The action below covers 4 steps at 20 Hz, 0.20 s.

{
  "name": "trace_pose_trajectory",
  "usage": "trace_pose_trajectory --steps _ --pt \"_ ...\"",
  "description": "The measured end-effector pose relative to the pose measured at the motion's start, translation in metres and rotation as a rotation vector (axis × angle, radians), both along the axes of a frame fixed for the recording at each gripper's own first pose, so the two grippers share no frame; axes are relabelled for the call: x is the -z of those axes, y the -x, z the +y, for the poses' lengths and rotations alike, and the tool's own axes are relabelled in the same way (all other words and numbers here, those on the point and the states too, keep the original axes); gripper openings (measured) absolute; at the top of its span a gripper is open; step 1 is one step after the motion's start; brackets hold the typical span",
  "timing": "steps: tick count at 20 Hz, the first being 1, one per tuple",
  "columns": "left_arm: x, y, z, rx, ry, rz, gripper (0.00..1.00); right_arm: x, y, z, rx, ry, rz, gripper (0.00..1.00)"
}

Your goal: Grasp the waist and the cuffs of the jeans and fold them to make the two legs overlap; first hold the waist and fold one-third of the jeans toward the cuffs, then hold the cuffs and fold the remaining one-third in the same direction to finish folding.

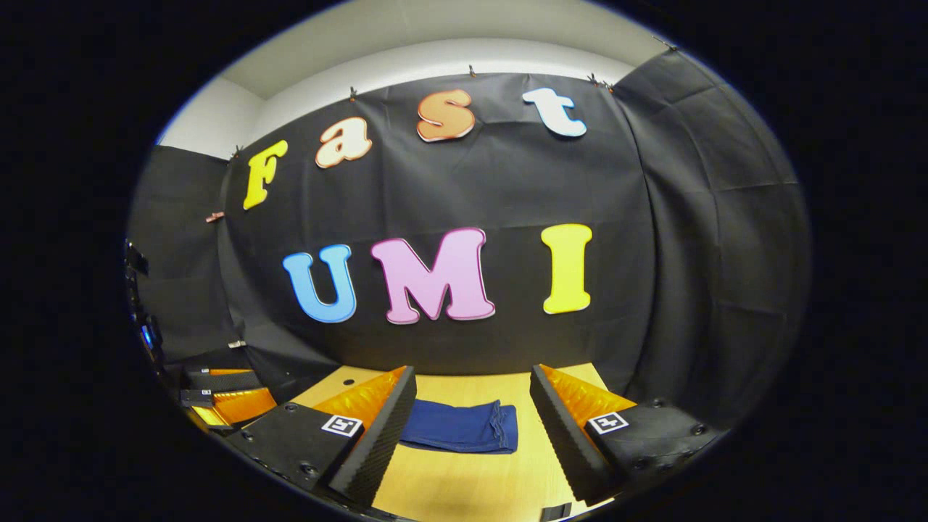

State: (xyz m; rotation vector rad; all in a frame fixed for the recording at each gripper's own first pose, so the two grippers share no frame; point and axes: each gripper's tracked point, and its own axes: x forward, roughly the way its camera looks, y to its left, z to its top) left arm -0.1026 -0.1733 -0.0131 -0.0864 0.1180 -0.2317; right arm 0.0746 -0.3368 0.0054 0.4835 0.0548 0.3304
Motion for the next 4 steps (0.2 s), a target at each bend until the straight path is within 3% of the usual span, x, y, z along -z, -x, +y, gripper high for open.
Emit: trace_pose_trajectory --steps 2,4 --pt "-0.007 0.012 0.007 -0.009 0.03 -0.024 0.96 -0.028 0.004 -0.014 0.085 0.011 -0.085 1.0" --pt "-0.017 0.019 0.021 -0.031 0.047 -0.057 0.96 -0.048 -0.005 -0.026 0.176 0.054 -0.156 0.96"
